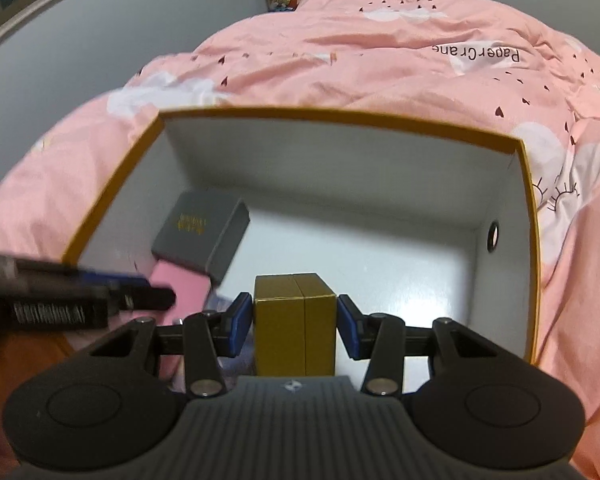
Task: Organize objects
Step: 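Lower the photo card pack into the box beside the wallet, open left tool, then lower the gold box into the orange box with the right tool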
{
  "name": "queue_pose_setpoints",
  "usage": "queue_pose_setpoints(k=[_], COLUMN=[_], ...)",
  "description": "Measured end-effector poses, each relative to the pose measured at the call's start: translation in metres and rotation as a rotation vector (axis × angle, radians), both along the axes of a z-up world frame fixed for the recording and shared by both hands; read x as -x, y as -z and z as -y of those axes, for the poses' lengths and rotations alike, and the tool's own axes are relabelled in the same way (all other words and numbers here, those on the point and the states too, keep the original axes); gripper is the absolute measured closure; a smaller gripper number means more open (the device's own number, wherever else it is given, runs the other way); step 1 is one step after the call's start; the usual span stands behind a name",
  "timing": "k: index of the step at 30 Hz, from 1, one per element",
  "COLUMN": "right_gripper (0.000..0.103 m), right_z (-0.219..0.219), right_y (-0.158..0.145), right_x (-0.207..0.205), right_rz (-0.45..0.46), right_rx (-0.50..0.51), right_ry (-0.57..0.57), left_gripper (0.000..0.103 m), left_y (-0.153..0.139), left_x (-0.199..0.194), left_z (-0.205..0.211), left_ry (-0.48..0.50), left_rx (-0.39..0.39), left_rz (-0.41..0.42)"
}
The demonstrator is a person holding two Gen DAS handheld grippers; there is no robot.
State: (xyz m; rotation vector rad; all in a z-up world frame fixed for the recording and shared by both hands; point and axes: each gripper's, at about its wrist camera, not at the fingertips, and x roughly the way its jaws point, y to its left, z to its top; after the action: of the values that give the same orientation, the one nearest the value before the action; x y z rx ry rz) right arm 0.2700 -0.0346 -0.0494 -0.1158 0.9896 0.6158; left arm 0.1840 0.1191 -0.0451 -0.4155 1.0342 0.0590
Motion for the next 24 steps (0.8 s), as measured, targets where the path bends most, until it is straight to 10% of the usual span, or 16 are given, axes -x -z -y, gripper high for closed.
queue_pose_setpoints(k=[16, 24], right_gripper=[0.055, 0.053], right_z=[-0.025, -0.024], right_y=[0.027, 0.031], right_x=[-0.058, -0.072], right_rz=[-0.287, -0.238], right_rx=[-0.215, -0.128], right_ry=[0.118, 0.124], left_gripper=[0.068, 0.068], left_y=[0.004, 0.011], left_x=[-0.011, -0.019], left_z=[0.008, 0.007], left_ry=[0.063, 0.062], left_rx=[-0.094, -0.090], left_rz=[0.010, 0.007])
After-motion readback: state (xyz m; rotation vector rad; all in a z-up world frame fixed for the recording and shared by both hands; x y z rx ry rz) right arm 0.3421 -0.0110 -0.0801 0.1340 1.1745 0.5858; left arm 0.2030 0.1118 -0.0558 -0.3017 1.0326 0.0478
